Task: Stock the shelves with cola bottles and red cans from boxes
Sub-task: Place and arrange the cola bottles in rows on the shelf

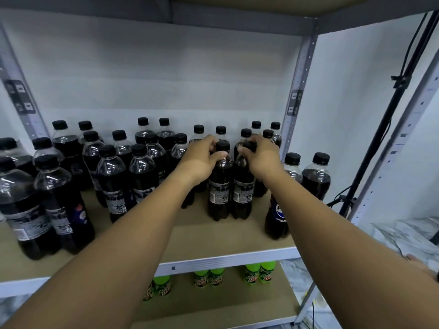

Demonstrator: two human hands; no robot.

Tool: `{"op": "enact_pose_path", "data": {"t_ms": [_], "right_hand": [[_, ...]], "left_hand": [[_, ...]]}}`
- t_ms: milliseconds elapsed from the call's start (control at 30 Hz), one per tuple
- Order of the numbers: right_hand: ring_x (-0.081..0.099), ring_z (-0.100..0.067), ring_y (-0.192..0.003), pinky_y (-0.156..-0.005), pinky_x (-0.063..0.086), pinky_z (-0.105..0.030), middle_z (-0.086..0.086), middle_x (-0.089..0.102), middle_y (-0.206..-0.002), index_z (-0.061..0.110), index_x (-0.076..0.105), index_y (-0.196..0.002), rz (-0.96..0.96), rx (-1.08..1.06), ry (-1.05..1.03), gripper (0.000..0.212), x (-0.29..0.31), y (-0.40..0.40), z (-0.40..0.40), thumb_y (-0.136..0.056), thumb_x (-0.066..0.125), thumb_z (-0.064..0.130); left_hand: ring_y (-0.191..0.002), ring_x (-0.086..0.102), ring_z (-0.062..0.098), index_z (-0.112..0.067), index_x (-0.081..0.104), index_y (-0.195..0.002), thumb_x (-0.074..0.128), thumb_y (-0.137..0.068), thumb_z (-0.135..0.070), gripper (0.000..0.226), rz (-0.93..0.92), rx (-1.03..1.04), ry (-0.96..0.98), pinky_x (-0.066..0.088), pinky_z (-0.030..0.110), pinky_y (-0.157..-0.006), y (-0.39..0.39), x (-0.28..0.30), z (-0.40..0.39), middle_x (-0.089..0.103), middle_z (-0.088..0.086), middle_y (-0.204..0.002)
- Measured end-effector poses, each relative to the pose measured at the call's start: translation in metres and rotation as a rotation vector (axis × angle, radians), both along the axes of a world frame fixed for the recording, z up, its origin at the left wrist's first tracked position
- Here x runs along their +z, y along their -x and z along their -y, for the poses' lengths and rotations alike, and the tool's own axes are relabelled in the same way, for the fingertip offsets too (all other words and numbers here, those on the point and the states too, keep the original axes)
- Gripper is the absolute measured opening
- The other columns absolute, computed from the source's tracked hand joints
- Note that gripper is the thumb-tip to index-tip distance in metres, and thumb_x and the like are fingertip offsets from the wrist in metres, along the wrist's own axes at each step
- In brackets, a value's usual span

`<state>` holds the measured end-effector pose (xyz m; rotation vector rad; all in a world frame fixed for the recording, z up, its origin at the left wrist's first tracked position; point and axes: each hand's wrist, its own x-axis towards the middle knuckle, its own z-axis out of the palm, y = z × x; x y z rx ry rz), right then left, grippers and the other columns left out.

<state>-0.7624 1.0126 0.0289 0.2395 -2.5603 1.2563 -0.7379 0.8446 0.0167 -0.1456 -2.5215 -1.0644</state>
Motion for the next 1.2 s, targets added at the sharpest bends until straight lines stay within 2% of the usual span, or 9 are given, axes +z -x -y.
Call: {"op": "enact_pose_path", "data": {"t_ms": [67,167,267,367,533,833,967,1067,1200], "right_hand": [[0.055,-0.017,-0.104,-0.082,0.039,-0.026,-0.009,0.063,-0.128,0.01,0.06,-0.128,-0.029,0.028,0.012,0.033,-0.001,-0.01,-0.001,-0.099,0.065,0.026],[0.052,-0.013,-0.098,-0.081,0.039,-0.025,-0.008,0.064,-0.125,0.01,0.062,-0.125,-0.039,0.067,0.011,0.034,-0.002,-0.023,0.0,-0.097,0.067,0.028],[0.059,-0.016,-0.104,-0.083,0.041,-0.025,-0.007,0.066,-0.123,0.011,0.063,-0.126,-0.052,0.087,-0.004,0.039,-0.003,-0.036,0.005,-0.095,0.07,0.032],[0.063,-0.021,-0.106,-0.081,0.045,-0.028,-0.007,0.067,-0.12,0.011,0.064,-0.125,-0.061,0.098,-0.007,0.042,-0.005,-0.048,0.01,-0.093,0.072,0.035],[0.068,-0.023,-0.099,-0.089,0.058,-0.041,-0.007,0.071,-0.111,0.013,0.066,-0.121,-0.063,0.135,-0.011,0.04,-0.007,-0.063,0.016,-0.091,0.074,0.038],[0.069,-0.02,-0.096,-0.079,0.052,-0.028,-0.006,0.073,-0.109,0.016,0.068,-0.122,-0.066,0.206,-0.034,0.035,-0.003,-0.075,0.012,-0.093,0.072,0.036],[0.065,-0.021,-0.111,-0.09,0.047,-0.027,-0.005,0.07,-0.122,0.016,0.064,-0.132,-0.085,0.207,-0.035,0.044,-0.008,-0.074,0.01,-0.094,0.07,0.039],[0.064,-0.018,-0.114,-0.101,0.052,-0.037,-0.002,0.069,-0.124,0.018,0.061,-0.135,-0.115,0.223,0.034,0.052,-0.018,-0.075,0.008,-0.091,0.072,0.043],[0.059,-0.009,-0.114,-0.094,0.05,-0.025,0.004,0.062,-0.127,0.027,0.051,-0.14,-0.151,0.204,0.202,0.08,-0.041,-0.085,0.004,-0.072,0.088,0.049]], "left_hand": [[-0.1,0.057,0.013,-0.011,0.063,-0.121,0.067,-0.1,-0.026,0.027,-0.013,-0.016,-0.005,0.04,0.01,-0.069,-0.012,0.0,0.005,0.063,-0.003,-0.105],[-0.102,0.06,0.013,-0.014,0.063,-0.124,0.068,-0.099,-0.026,0.029,-0.025,-0.025,-0.041,0.045,0.015,-0.074,-0.032,-0.001,0.013,0.061,-0.01,-0.101],[-0.094,0.061,0.005,-0.017,0.063,-0.126,0.069,-0.098,-0.027,0.03,-0.044,-0.017,-0.023,0.039,0.001,-0.07,-0.053,-0.002,0.02,0.06,-0.014,-0.099],[-0.089,0.064,0.001,-0.019,0.063,-0.125,0.07,-0.098,-0.029,0.03,-0.052,-0.022,-0.042,0.047,0.011,-0.073,-0.071,-0.002,0.028,0.061,-0.018,-0.097],[-0.092,0.072,0.011,-0.024,0.063,-0.126,0.069,-0.098,-0.031,0.03,-0.054,-0.048,-0.1,0.061,0.039,-0.083,-0.094,-0.005,0.037,0.069,-0.007,-0.112],[-0.092,0.07,0.002,-0.027,0.064,-0.119,0.066,-0.1,-0.031,0.02,-0.086,-0.026,-0.087,0.056,0.03,-0.087,-0.107,-0.006,0.035,0.07,-0.008,-0.109],[-0.085,0.07,0.002,-0.026,0.063,-0.119,0.066,-0.1,-0.032,0.02,-0.086,-0.009,-0.079,0.051,0.02,-0.076,-0.107,-0.007,0.032,0.069,-0.011,-0.105],[-0.086,0.07,-0.001,-0.028,0.064,-0.119,0.068,-0.099,-0.032,0.02,-0.077,-0.006,-0.15,0.052,0.017,-0.076,-0.107,-0.01,0.032,0.067,-0.017,-0.105],[-0.109,0.066,0.002,-0.023,0.058,-0.138,0.071,-0.096,-0.035,0.045,-0.111,-0.006,-0.259,0.055,0.02,-0.093,-0.113,-0.026,0.03,0.066,-0.012,-0.126]]}}
